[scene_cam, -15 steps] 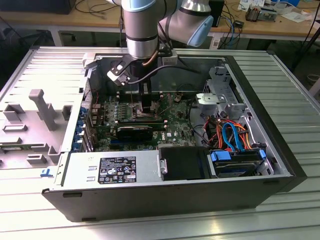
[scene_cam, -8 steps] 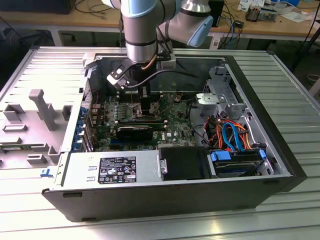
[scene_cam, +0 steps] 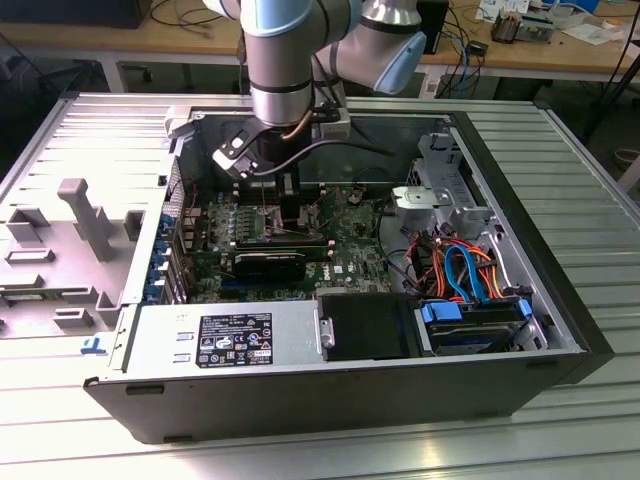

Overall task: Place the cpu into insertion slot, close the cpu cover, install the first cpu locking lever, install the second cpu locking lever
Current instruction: 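Place the cpu into insertion slot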

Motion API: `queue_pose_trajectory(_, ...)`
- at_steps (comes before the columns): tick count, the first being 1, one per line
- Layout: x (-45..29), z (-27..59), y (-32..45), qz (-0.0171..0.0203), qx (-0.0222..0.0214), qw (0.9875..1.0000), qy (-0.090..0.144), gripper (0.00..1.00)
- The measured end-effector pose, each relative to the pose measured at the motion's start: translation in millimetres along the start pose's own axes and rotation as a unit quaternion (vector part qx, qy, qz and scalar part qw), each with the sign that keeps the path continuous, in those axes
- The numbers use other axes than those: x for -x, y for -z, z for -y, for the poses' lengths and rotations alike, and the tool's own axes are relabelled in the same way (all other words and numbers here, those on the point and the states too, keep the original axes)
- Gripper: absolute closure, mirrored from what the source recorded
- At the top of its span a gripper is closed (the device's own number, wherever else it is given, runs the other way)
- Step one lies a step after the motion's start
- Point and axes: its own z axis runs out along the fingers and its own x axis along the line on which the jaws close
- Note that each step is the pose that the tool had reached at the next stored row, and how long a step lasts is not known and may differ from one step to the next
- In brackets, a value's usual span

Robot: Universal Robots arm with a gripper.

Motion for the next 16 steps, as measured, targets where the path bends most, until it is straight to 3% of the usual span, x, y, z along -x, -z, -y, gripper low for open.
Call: queue_pose_trajectory(16,-2.6,3.2,-8.6,0.0000,0.0000,1.0000,0.000,0.45)
